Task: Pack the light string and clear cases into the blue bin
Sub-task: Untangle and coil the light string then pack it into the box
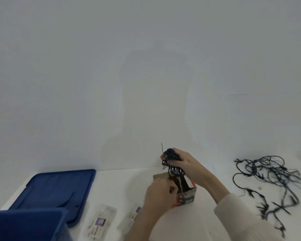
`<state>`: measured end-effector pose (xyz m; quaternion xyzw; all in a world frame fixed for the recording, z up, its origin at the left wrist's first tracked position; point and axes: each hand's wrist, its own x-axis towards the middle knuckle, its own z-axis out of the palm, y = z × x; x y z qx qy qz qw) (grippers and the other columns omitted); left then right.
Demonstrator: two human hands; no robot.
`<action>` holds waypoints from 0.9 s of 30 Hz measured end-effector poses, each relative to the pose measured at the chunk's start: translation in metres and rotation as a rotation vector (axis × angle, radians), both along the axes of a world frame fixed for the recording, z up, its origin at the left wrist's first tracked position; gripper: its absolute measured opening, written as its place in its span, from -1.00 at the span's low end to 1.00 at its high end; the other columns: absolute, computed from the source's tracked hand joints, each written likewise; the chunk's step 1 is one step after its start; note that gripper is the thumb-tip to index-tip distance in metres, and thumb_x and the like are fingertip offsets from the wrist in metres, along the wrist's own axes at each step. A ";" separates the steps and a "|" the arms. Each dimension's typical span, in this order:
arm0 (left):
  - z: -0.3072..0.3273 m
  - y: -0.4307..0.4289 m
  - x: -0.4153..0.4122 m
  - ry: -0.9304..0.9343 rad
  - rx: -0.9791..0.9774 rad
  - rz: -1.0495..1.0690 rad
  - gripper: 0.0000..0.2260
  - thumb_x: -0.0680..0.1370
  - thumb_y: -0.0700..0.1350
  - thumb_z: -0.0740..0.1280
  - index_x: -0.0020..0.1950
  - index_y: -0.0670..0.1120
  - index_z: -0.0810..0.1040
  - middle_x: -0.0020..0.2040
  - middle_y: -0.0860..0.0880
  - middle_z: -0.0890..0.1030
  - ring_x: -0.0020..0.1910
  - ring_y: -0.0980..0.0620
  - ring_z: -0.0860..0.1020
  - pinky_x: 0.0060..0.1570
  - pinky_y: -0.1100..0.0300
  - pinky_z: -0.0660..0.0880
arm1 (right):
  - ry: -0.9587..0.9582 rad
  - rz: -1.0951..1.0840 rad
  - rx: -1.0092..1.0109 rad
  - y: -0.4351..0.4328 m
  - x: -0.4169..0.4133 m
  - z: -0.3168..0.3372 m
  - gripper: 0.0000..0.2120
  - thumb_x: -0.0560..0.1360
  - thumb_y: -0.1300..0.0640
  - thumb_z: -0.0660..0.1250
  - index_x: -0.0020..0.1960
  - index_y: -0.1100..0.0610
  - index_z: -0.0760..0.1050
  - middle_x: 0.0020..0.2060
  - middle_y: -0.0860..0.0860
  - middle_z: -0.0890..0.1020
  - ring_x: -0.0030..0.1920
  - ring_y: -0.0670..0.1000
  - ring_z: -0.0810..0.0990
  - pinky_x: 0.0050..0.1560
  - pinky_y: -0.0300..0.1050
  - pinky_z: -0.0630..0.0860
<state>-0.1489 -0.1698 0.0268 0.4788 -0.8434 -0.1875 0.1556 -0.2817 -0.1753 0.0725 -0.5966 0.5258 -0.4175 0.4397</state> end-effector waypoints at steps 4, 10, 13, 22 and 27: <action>-0.001 -0.011 0.028 0.199 0.000 0.266 -0.84 0.52 -0.13 0.23 0.06 -0.02 0.53 0.00 0.06 0.55 -0.04 0.08 0.51 -0.07 0.25 0.44 | 0.367 0.115 0.006 0.000 -0.001 -0.022 -0.90 0.53 0.19 0.29 0.02 0.06 0.50 0.05 0.05 0.49 0.06 -0.01 0.52 0.17 -0.14 0.47; -0.012 0.002 0.030 0.307 0.161 -0.163 -0.42 0.47 -0.26 0.15 0.48 -0.03 0.15 0.40 0.10 0.26 0.41 0.14 0.23 0.33 0.42 0.15 | 0.989 0.236 -0.118 0.006 0.005 -0.047 -0.78 0.43 0.25 0.23 -0.01 0.11 0.60 -0.07 0.00 0.61 -0.14 0.03 0.53 -0.09 -0.10 0.45; -0.027 0.012 0.023 0.129 0.104 -0.192 -0.50 0.53 -0.17 0.05 0.49 -0.12 0.19 0.38 0.01 0.38 0.40 0.06 0.30 0.38 0.30 0.20 | 1.032 0.216 0.063 0.001 0.008 -0.049 -0.83 0.44 0.24 0.23 -0.07 0.20 0.59 -0.14 0.13 0.65 -0.25 0.02 0.47 -0.18 -0.15 0.43; -0.017 -0.001 0.012 -0.595 -0.360 -0.421 -0.39 0.48 -0.08 -0.28 0.00 -0.18 0.57 -0.14 -0.11 0.63 -0.03 -0.14 0.53 0.43 -0.28 -0.18 | 0.658 0.204 0.304 0.005 -0.024 -0.022 -0.68 0.41 0.10 0.40 0.16 0.00 0.58 -0.03 -0.08 0.64 -0.12 -0.19 0.58 -0.08 -0.34 0.47; -0.002 -0.009 0.000 -0.685 -0.205 -0.438 -0.74 0.63 -0.18 0.00 -0.12 -0.18 0.44 -0.12 -0.16 0.56 0.06 -0.21 0.50 0.34 -0.40 -0.29 | 0.910 0.082 0.238 0.021 -0.042 0.002 -0.61 0.42 -0.08 0.39 0.23 -0.07 0.50 -0.07 -0.13 0.49 -0.01 -0.07 0.46 0.01 -0.21 0.41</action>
